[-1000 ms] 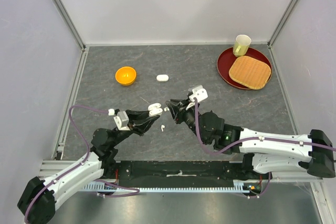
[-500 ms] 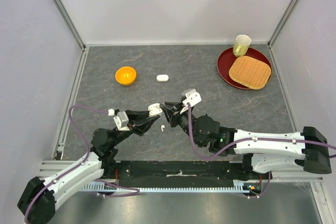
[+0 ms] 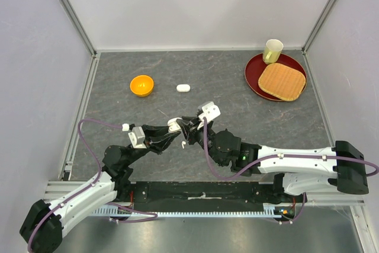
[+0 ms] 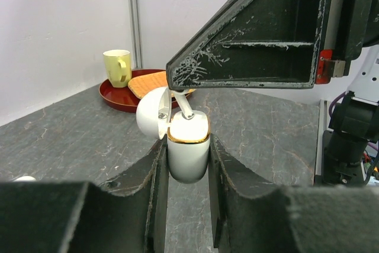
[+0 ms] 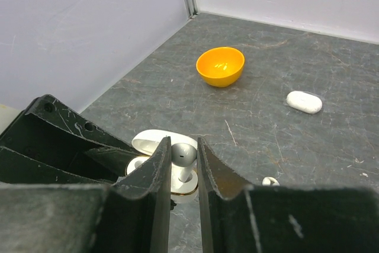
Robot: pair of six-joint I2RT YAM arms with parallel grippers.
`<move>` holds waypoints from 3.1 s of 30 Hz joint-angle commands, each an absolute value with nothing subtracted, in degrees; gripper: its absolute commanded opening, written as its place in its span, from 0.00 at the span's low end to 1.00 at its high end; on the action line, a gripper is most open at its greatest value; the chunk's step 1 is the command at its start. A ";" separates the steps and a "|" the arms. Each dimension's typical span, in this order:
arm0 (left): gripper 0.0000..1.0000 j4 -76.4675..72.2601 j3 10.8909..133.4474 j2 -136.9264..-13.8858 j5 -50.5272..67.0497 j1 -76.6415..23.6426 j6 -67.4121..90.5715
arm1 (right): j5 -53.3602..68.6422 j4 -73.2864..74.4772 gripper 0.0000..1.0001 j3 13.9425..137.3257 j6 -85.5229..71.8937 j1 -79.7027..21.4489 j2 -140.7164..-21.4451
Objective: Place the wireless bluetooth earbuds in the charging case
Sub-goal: Place the earbud in the charging case.
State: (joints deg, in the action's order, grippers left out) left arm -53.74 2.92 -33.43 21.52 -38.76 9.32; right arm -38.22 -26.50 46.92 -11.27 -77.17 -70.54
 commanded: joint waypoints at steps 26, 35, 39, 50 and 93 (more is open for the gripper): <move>0.02 -57.30 0.44 -31.73 15.91 -39.02 9.40 | -35.07 -24.96 0.00 47.46 -6.07 -79.45 -71.63; 0.02 -57.30 0.44 -31.64 15.91 -39.02 9.40 | -34.80 -24.26 0.00 47.72 -5.27 -80.07 -72.42; 0.02 -57.22 0.35 -31.64 16.61 -39.02 9.49 | -38.04 -24.69 0.00 47.81 -4.75 -80.24 -72.60; 0.02 -54.85 0.44 -30.59 18.63 -39.02 8.88 | -42.63 -24.70 0.00 50.27 -0.44 -80.24 -73.30; 0.02 -56.16 0.09 -30.06 15.47 -39.02 9.32 | -41.48 -11.17 0.36 56.15 -7.99 -80.86 -74.09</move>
